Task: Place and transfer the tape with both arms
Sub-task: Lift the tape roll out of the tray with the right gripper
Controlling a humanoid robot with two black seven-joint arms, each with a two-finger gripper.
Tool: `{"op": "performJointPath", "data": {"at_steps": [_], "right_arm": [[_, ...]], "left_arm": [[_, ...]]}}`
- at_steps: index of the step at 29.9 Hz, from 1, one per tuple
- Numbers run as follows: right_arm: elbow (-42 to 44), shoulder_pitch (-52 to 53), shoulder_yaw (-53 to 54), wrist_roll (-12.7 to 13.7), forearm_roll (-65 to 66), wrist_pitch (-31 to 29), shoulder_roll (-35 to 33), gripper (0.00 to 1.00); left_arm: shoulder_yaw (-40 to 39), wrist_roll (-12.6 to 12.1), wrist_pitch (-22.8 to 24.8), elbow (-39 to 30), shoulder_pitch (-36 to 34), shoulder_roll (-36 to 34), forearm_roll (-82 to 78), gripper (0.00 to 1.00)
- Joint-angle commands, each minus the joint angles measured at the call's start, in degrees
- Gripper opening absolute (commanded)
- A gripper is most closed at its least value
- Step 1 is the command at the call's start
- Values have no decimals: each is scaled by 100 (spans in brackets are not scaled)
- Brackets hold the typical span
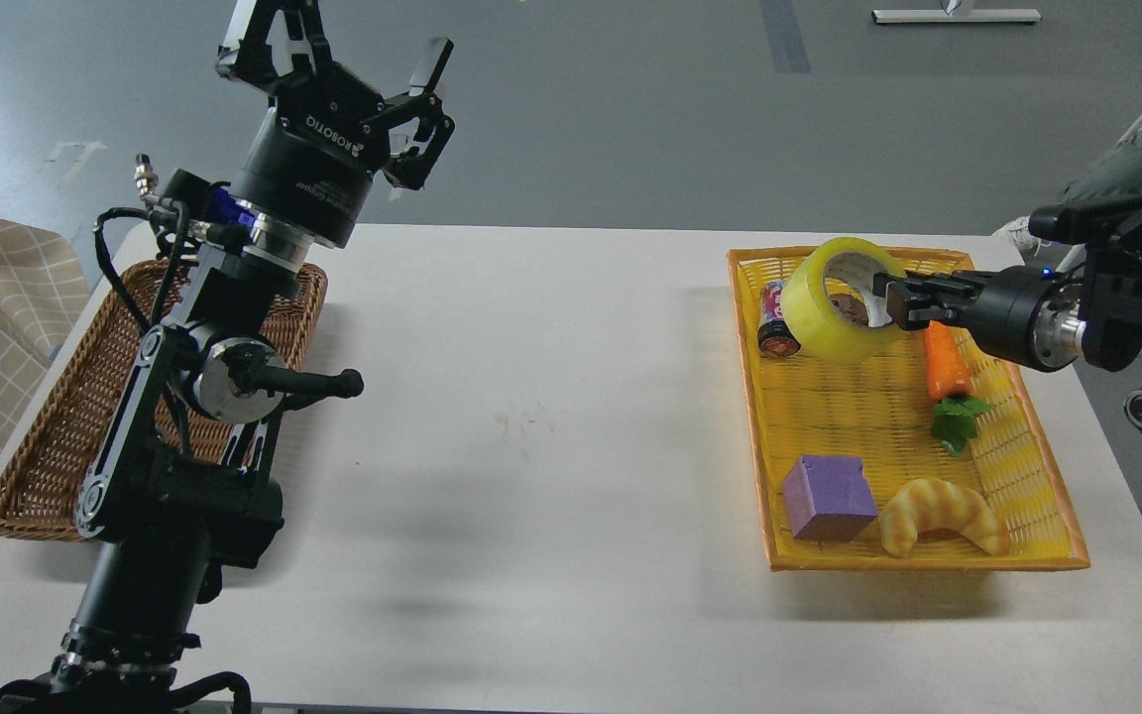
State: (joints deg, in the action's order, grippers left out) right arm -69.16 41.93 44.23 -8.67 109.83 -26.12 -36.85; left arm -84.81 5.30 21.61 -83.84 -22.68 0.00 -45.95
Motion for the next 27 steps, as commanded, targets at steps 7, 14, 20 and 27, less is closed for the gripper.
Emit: {"op": "performJointPath", "data": {"at_steps": [7,14,20,27], "right_arm": [[218,684,-81,15,12,-188,608,17],[684,1281,-555,23,21,-188,1310,16],[1132,1555,-933,23,64,-188,1943,16],[1396,1704,-1338,23,65,-188,2454,16]], "left_arm": [[0,6,1,0,-8,0,7,98],[0,-2,1,0,0,0,7,98],[0,6,1,-18,0,0,7,98],[-9,6,-43,-27,18,0,7,98]]}}
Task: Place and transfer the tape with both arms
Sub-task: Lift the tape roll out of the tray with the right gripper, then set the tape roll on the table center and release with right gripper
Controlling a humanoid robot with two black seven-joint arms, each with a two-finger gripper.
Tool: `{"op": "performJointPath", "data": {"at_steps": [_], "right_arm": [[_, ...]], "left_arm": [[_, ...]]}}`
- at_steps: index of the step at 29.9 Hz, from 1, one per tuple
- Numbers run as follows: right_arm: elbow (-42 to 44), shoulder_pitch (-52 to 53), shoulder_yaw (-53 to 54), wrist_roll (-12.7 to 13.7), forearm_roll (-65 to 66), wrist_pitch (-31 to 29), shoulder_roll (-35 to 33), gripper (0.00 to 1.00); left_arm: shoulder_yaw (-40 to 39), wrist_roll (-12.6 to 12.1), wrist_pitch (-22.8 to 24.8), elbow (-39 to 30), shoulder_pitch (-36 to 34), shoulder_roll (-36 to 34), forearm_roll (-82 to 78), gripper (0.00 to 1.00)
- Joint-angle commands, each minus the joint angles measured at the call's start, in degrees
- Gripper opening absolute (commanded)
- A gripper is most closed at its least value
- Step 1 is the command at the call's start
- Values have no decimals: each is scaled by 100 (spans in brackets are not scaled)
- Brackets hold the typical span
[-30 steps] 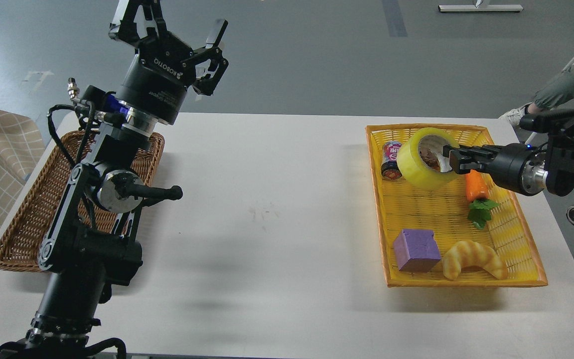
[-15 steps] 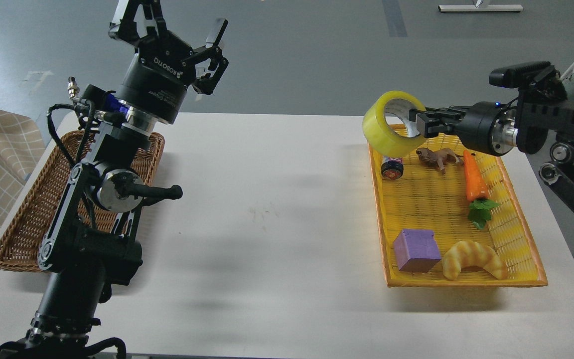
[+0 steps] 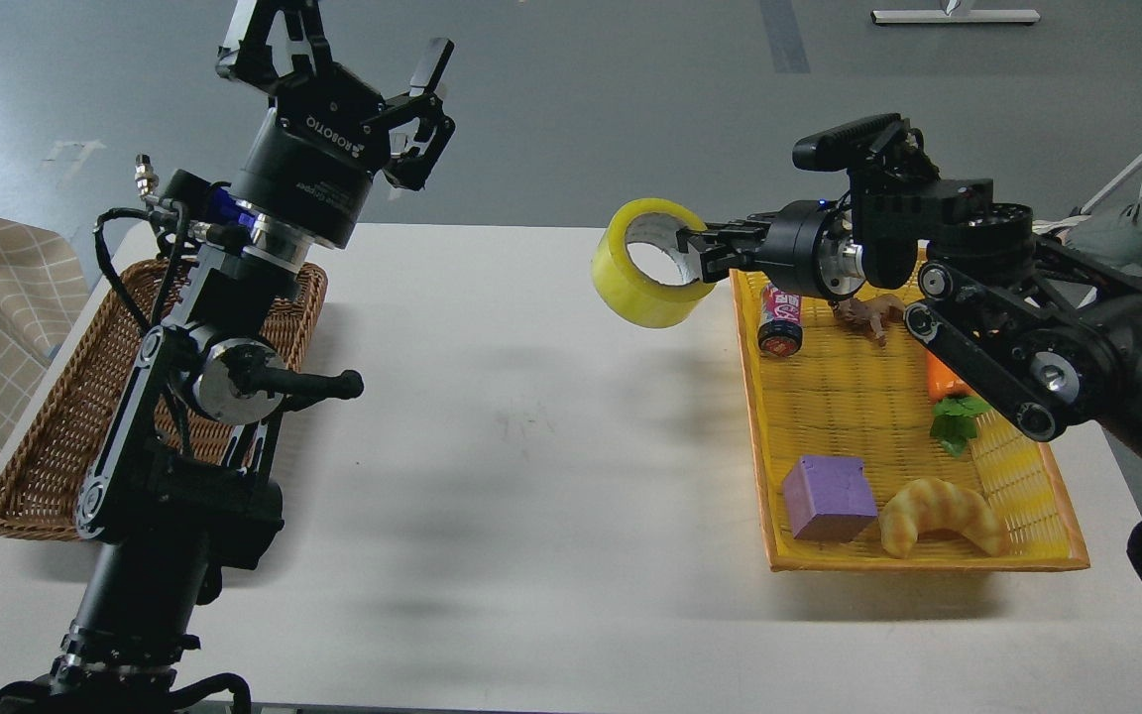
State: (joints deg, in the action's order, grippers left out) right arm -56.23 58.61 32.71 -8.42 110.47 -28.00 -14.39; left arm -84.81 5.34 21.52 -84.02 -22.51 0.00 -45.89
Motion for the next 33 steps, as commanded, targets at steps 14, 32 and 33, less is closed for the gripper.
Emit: {"op": "performJointPath", "data": {"at_steps": [14,32,33], "right_arm": [[1044,-77,-634,-10,10,269,1175,16],[1088,-376,-986,42,10,436,1439,18],[1105,-437,-995,51,10,436,1439,18]], "left_arm": [[-9,2,-95,-18,1,0,1,98],[-114,2,-86,-18,72,0,1,98],[-114,2,-86,-18,80,0,1,98]]}}
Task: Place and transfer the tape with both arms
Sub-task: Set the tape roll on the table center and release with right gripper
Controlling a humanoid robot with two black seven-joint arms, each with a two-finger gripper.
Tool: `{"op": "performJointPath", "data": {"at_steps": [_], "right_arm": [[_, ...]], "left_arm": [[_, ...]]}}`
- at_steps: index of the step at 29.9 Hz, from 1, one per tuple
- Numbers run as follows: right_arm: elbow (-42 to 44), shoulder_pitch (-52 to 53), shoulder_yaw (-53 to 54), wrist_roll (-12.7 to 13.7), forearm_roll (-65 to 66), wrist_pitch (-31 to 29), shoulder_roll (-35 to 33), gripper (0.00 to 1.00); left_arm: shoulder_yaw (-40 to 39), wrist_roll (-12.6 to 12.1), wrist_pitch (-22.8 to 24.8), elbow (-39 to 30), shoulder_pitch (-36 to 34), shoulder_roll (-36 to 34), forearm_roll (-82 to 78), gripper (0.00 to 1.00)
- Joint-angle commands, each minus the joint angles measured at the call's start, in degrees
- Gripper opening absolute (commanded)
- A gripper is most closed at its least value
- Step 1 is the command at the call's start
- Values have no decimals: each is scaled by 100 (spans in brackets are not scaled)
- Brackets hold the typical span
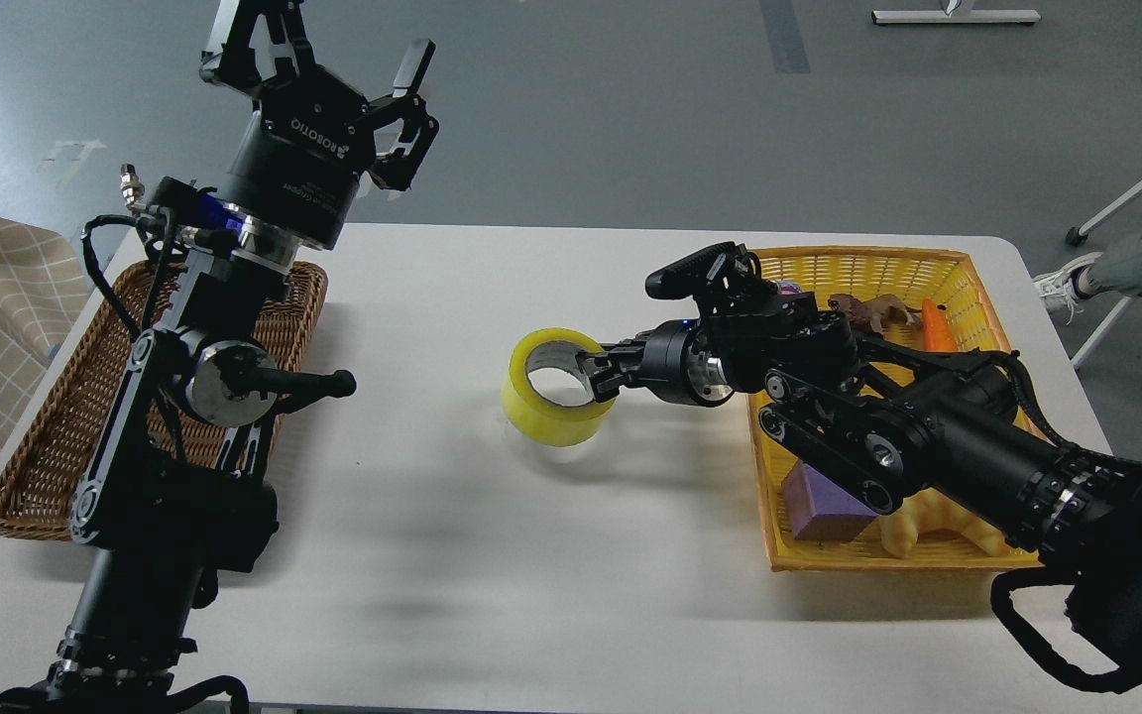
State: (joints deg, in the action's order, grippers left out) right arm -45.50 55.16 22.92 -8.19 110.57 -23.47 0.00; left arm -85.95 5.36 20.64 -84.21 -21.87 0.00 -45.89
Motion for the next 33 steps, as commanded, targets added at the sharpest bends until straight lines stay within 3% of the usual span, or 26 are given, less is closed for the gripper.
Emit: {"op": "performJointPath", "data": {"at_steps": [1,5,18,20,22,25,26,33], "right_arm": [[41,-119,-42,28,0,-18,0,19],[50,-190,-200,29,0,-9,0,19],[24,-163,-174,37,-27,44,0,38],[33,-163,-139,55,-44,96,0,52],[33,-163,-95,90,-53,158,0,60],[33,-163,-16,143,-62,333,0,87],[33,-163,36,143,-62,438,0,91],[-90,-58,616,134,-79,852,0,99]], "left_arm": [[-1,0,2,1,25,0,1,98],[-1,0,2,1,51,0,1,98],[-10,0,19,1,60,0,1,98],[-71,0,37,1,60,0,1,98],[-89,0,46,1,60,0,1,98],[-89,0,46,1,78,0,44,98],[-98,0,46,1,95,0,62,98],[-98,0,46,1,130,0,71,98]]}}
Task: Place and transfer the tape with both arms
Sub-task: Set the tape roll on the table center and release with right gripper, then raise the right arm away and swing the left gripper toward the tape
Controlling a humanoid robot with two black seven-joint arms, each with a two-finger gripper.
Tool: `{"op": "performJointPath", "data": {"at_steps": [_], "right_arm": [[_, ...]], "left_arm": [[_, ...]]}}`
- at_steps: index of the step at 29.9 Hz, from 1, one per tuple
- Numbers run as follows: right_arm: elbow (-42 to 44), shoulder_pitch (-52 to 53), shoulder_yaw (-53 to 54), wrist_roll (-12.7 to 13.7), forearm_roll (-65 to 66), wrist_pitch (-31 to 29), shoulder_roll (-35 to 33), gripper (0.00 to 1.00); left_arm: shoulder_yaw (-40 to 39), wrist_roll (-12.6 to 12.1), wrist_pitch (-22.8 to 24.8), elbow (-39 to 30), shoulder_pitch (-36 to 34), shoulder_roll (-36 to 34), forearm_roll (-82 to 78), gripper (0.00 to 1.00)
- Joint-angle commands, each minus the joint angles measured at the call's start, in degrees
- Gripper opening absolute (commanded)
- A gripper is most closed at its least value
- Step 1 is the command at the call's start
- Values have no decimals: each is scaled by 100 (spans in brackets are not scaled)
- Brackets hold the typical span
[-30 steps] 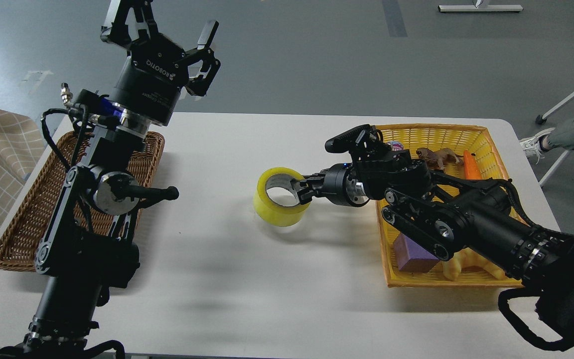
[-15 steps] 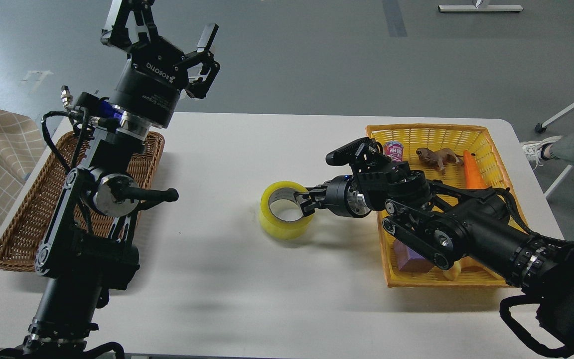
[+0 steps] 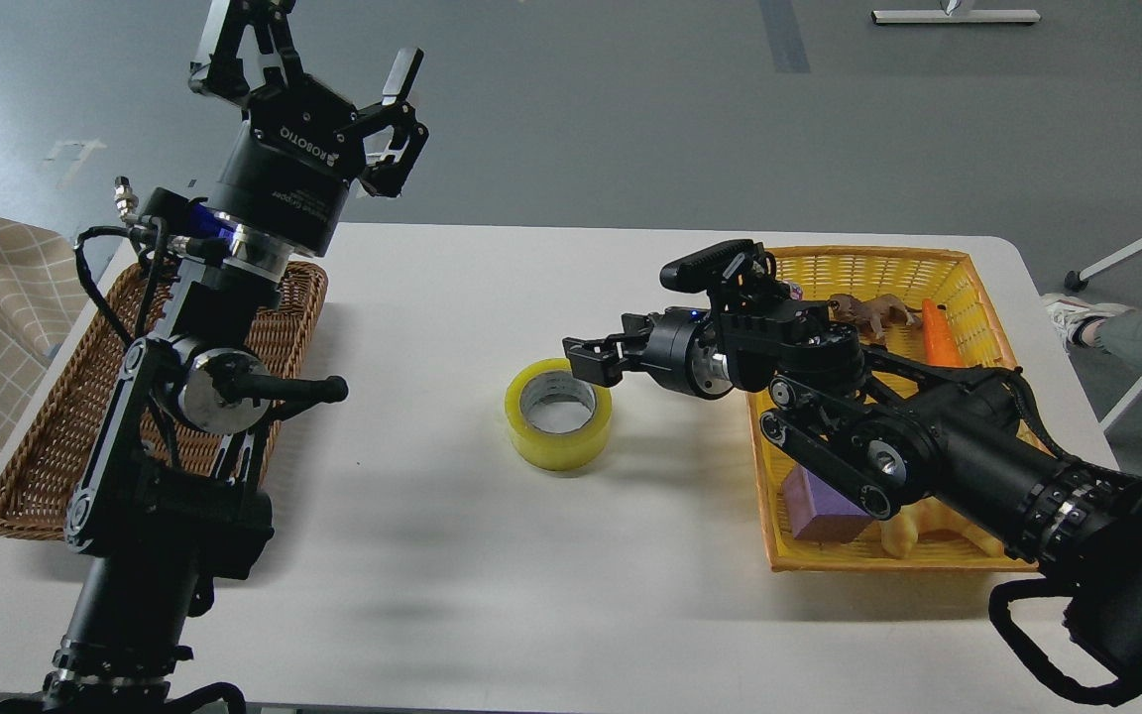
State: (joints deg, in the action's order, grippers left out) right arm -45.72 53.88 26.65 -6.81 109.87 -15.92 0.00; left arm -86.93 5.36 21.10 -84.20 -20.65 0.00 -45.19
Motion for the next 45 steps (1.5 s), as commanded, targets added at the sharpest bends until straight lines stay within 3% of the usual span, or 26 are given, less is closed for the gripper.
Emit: {"op": "performJointPath", "data": {"at_steps": [1,5,12,17,23,27,30,36,45], "right_arm": [[-138,104,418,-5,-10,97,0,100],[-550,87,955,-14,-27,71,-96,100],[-2560,-553,1447,-14,-510,167,-1528,100],[-3180,-1143,2571,-40,-1318,98,-1617,100],[-3583,-1722,3337,-14,-2706,80,-2346,100],[-4215,-2390,3776,-22,-4601,-25,-3057,100],[-4418,-2645,4109,-66,-5490,-165,-3208,100],[-4629,-3173,5411,-23,-6890,-983,-2727,100],[-4849,-3402,6036,4,-6918,-773,-1680,100]], "left_arm": [[0,0,0,0,9,0,1,98],[9,0,-9,0,9,0,10,98],[18,0,-44,9,9,0,10,98],[35,-9,-44,0,9,0,1,98],[79,-18,-27,0,9,0,1,98],[176,-18,35,9,18,0,-34,98],[334,-18,53,26,26,0,-78,98],[387,-27,0,106,114,0,-122,98],[387,-44,-9,97,220,0,-280,98]]}}
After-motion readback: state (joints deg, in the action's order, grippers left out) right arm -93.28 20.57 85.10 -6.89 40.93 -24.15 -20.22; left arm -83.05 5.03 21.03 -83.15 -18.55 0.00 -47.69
